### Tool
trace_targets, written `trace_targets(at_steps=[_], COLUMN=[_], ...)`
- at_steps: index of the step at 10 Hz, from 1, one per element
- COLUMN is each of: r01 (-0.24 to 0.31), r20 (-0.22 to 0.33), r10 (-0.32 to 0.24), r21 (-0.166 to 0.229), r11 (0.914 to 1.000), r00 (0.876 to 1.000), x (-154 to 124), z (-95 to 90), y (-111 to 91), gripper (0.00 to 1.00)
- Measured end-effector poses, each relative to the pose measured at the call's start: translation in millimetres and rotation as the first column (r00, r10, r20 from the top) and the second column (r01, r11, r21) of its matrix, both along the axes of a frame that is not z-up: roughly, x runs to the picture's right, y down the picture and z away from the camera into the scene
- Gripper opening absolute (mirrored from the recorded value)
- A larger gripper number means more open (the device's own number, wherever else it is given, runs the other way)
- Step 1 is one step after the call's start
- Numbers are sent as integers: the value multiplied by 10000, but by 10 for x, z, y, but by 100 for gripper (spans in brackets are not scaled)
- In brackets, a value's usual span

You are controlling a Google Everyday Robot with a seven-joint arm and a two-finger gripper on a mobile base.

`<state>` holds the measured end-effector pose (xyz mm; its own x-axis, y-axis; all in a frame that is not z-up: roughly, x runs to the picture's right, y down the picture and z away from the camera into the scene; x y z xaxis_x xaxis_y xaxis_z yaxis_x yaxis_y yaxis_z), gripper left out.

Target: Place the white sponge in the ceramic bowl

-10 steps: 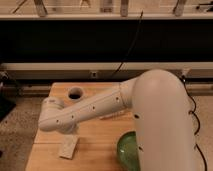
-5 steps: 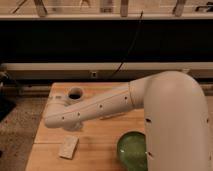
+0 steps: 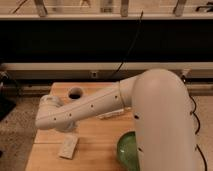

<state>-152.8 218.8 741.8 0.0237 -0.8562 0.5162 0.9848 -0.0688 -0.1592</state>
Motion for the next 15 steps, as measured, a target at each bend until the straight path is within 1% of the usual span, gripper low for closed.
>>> trace_targets(at_steps=[1, 4, 6, 8, 9, 10, 13, 15], r01=[-29, -204, -330, -513, -553, -642, -894, -1007], r20=[-14, 178, 391, 537, 564, 626, 651, 621], r10=[29, 207, 346, 555, 605, 717, 1014, 1137], r21=[1, -170, -413, -764, -904, -1141, -1666, -1826], r11=[10000, 9996, 9986, 9958, 9944, 9914, 9820, 9780], r00=[10000, 9996, 9986, 9970, 9966, 9955, 9927, 9916], x=[24, -157, -269, -329, -331, -344, -330, -298], z=[-3, -63, -85, -66, -32, 25, 201, 262], y=[-4, 66, 161, 274, 328, 422, 640, 693], gripper=[79, 80, 80, 80, 80, 80, 80, 80])
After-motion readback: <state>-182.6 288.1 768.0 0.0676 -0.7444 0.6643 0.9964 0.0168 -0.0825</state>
